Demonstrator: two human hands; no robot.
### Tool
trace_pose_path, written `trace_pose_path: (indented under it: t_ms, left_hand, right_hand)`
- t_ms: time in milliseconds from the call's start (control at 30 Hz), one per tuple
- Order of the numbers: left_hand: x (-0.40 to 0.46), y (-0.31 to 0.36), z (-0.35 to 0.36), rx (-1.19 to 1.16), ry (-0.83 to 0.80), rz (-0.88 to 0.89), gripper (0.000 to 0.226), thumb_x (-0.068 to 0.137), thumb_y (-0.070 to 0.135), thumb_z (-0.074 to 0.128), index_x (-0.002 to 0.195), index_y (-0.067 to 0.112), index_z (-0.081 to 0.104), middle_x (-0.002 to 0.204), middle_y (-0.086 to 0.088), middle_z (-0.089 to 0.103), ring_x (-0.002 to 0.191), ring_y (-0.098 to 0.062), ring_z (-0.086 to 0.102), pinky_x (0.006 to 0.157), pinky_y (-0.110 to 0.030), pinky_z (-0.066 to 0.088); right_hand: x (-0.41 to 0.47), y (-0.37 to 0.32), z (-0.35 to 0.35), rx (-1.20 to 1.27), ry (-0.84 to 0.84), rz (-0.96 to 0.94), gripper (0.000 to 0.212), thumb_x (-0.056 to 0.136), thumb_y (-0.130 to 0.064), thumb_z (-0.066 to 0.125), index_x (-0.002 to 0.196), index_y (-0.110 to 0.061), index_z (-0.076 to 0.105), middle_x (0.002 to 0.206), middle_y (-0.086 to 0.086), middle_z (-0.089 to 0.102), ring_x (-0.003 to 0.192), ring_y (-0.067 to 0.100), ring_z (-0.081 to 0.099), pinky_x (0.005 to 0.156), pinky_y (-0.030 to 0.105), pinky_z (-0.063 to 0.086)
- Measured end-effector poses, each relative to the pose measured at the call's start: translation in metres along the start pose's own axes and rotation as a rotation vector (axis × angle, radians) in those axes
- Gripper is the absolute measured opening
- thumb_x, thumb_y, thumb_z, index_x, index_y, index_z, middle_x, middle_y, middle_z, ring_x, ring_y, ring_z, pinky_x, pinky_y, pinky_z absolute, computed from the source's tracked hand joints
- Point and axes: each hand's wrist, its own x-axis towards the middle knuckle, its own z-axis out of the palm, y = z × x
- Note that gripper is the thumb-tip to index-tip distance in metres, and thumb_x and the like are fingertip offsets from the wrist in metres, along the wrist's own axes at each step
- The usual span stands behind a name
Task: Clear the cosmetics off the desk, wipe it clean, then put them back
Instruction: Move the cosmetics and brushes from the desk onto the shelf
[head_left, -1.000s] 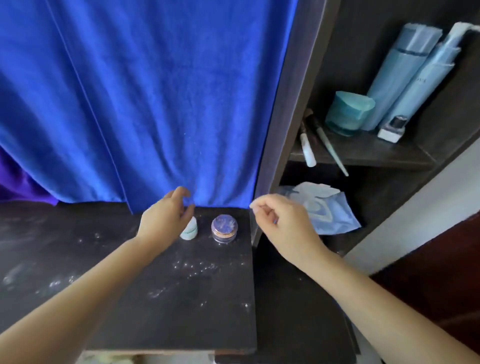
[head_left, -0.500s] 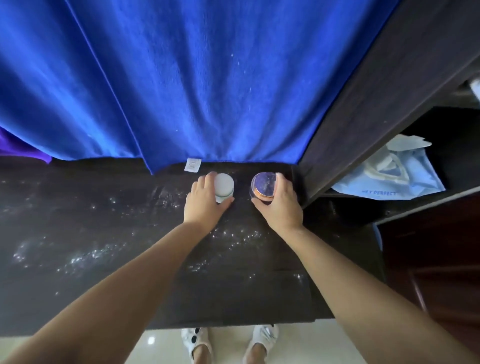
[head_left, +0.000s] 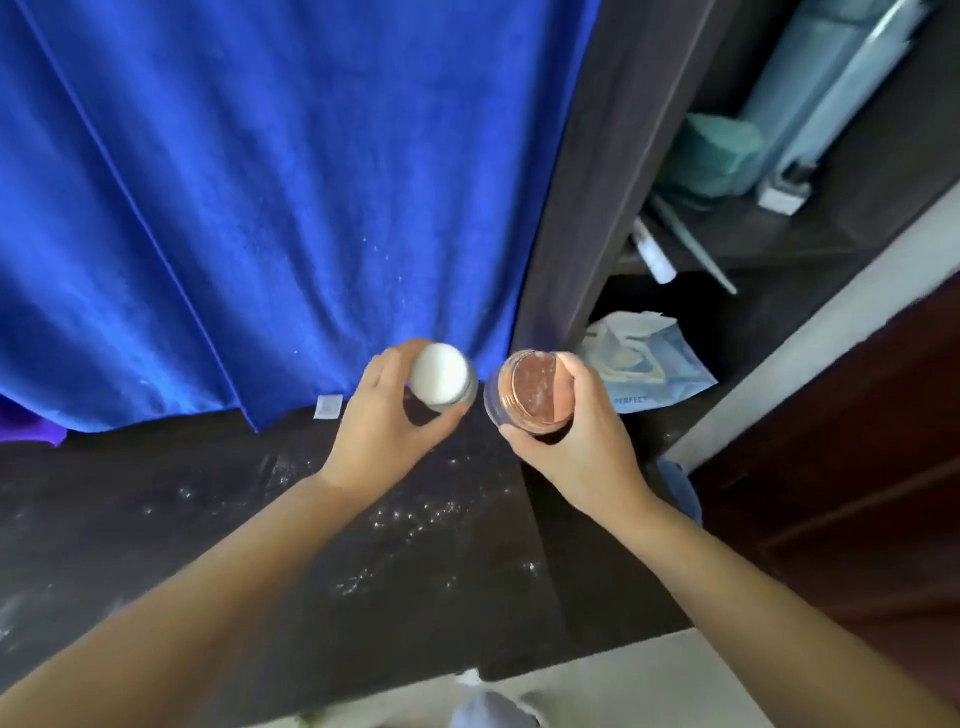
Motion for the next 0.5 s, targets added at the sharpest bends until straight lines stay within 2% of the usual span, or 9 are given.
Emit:
trace_pose_path:
  t_ms: [67, 133, 233, 300, 367, 500]
  left_hand:
    - [0.006, 0.039, -0.005, -0.052, 0.019, 0.131, 0.054, 0.071, 0.032, 0.077, 0.114, 0.023, 0.048, 0.107, 0.022, 0.050, 0.097, -0.003, 0.045, 0.078, 0.003, 0.030]
    - [0.015, 0.078, -0.004, -0.072, 0.023, 0.270, 0.053, 0.071, 0.041, 0.068, 0.115, 0.030, 0.042, 0.107, 0.029, 0.046, 0.099, 0.001, 0.044, 0.083, 0.000, 0.031]
    - [0.033, 0.137, 0.012, -0.127, 0.015, 0.389, 0.055, 0.070, 0.044, 0.063, 0.118, 0.029, 0.041, 0.110, 0.024, 0.045, 0.102, 0.001, 0.043, 0.085, -0.001, 0.031]
    - [0.051, 0.172, 0.030, -0.163, 0.011, 0.417, 0.056, 0.071, 0.038, 0.070, 0.119, 0.024, 0.044, 0.112, 0.018, 0.047, 0.104, -0.003, 0.045, 0.088, -0.009, 0.038]
    - [0.074, 0.196, 0.054, -0.164, 0.003, 0.405, 0.052, 0.073, 0.034, 0.072, 0.117, 0.023, 0.047, 0.111, 0.012, 0.050, 0.104, -0.010, 0.049, 0.086, -0.026, 0.047]
    - [0.120, 0.212, 0.099, -0.004, -0.015, 0.311, 0.049, 0.073, 0.040, 0.070, 0.111, 0.015, 0.050, 0.109, -0.003, 0.059, 0.100, -0.022, 0.055, 0.084, -0.040, 0.048]
  right_hand:
    - [-0.005, -0.006, -0.041, -0.002, 0.058, -0.051, 0.078, 0.065, -0.036, 0.080, 0.129, -0.020, 0.039, 0.107, -0.026, 0.043, 0.099, -0.011, 0.040, 0.081, -0.002, 0.032]
    - [-0.007, -0.009, -0.083, 0.008, 0.120, -0.081, 0.078, 0.065, -0.035, 0.081, 0.130, -0.021, 0.039, 0.116, -0.020, 0.045, 0.103, -0.013, 0.041, 0.083, -0.002, 0.033]
    - [0.003, -0.004, -0.146, 0.002, 0.250, -0.066, 0.075, 0.065, -0.036, 0.078, 0.128, -0.024, 0.039, 0.120, -0.014, 0.048, 0.105, -0.006, 0.045, 0.082, 0.000, 0.035]
    - [0.021, 0.003, -0.181, -0.021, 0.313, -0.040, 0.066, 0.066, -0.037, 0.077, 0.121, -0.027, 0.042, 0.115, -0.012, 0.052, 0.101, 0.001, 0.050, 0.078, 0.003, 0.036]
    - [0.043, 0.014, -0.208, -0.047, 0.321, 0.020, 0.057, 0.068, -0.040, 0.076, 0.114, -0.027, 0.046, 0.108, -0.010, 0.056, 0.095, 0.006, 0.053, 0.073, 0.013, 0.039]
    - [0.089, 0.041, -0.229, -0.138, 0.218, 0.129, 0.054, 0.065, -0.050, 0.074, 0.104, -0.022, 0.048, 0.104, -0.007, 0.059, 0.095, 0.014, 0.058, 0.075, 0.031, 0.044]
